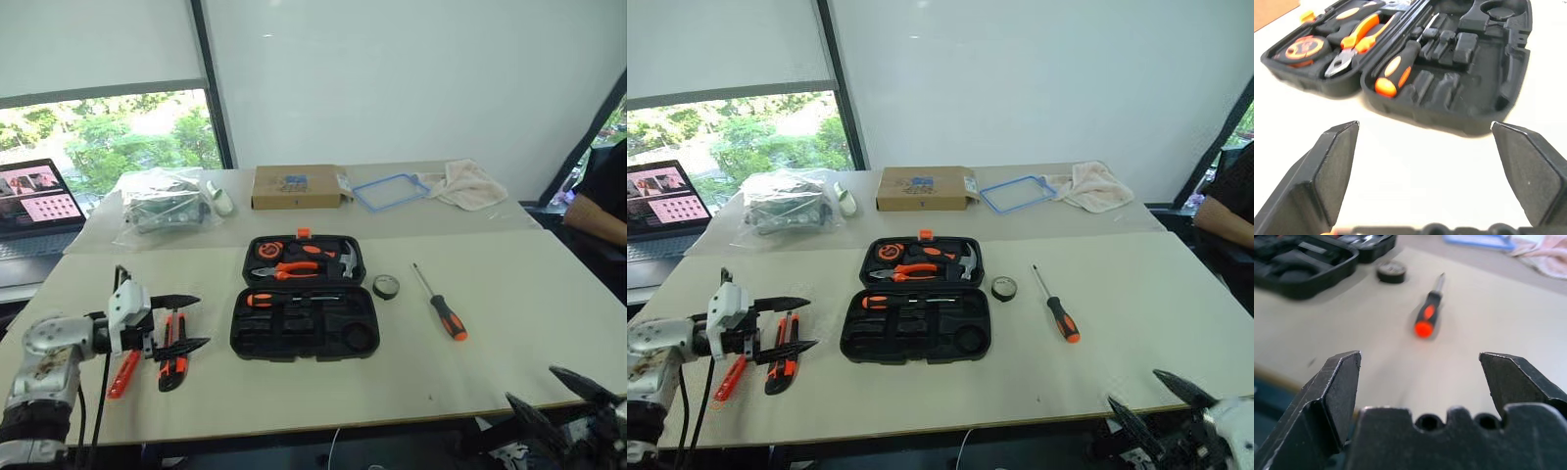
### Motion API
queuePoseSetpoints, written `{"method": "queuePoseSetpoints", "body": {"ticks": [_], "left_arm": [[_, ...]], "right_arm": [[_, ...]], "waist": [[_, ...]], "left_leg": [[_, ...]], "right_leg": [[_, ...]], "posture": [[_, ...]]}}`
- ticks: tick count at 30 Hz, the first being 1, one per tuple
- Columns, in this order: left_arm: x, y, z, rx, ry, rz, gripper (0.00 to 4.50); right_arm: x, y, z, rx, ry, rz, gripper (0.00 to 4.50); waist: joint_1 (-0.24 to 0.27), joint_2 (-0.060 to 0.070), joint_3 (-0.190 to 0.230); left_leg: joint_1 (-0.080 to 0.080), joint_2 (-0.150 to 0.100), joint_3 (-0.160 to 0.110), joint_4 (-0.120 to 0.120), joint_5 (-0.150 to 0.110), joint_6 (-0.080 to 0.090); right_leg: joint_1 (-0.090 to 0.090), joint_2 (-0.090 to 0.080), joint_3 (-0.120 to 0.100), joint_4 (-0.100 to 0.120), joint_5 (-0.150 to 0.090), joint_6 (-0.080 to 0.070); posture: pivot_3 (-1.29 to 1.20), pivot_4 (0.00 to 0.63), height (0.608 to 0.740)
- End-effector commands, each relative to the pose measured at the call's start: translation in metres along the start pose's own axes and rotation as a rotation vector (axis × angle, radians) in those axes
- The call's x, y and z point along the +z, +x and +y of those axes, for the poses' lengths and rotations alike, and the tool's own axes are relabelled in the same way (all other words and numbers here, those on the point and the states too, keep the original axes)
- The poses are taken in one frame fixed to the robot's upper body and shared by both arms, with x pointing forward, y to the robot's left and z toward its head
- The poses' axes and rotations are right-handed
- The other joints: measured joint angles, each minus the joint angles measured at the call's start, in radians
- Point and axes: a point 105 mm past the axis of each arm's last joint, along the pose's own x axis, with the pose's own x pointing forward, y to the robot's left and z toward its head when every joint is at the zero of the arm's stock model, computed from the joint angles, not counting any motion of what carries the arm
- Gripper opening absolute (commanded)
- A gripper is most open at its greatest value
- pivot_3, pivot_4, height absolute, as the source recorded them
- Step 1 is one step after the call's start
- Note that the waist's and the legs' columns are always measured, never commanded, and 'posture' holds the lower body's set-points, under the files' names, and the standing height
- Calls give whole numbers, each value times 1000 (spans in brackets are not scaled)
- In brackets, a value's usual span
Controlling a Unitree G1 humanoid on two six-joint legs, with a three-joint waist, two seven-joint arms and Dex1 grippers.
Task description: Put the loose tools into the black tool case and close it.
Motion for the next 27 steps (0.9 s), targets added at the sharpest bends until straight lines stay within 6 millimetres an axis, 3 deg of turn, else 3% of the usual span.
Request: {"method": "queuePoseSetpoints", "body": {"ticks": [1,8,13,17,21,25,27], "left_arm": [[14,-1,-6,-15,26,-39,4439],[18,6,-12,-5,24,-70,4439],[20,8,-13,20,39,-86,4439],[22,6,-16,38,41,-94,4500],[21,2,-21,47,32,-82,4500],[23,-1,-23,63,30,-84,4500],[25,-2,-24,68,27,-87,4500]], "right_arm": [[18,35,-4,50,59,51,4500],[16,100,-21,132,121,325,4500],[-2,123,-29,151,142,504,4500],[-11,131,-31,169,128,562,3705],[-10,139,-40,157,96,509,2323],[20,135,-52,199,-45,319,1063],[44,134,-47,284,-150,192,1066]], "waist": [[2,0,0],[7,0,0],[3,-1,0],[-5,-1,0],[-9,-1,0],[-7,-1,1],[-8,0,1]], "left_leg": [[1,0,0,0,0,0],[-4,4,-2,-1,0,0],[-9,3,0,0,-1,2],[-18,2,0,4,-1,2],[-18,1,0,6,-1,2],[-18,1,0,7,-1,2],[-18,1,0,7,-1,2]], "right_leg": [[0,0,0,0,0,0],[-2,-1,-3,-3,0,-1],[-10,-4,-4,-2,0,-1],[-17,-4,-7,0,0,-1],[-16,-4,-7,-2,1,0],[-16,-4,-7,-1,1,0],[-17,-3,-6,0,1,0]], "posture": [[0,150,740],[0,150,740],[0,150,740],[0,150,740],[0,150,740],[0,150,740],[0,150,740]]}}
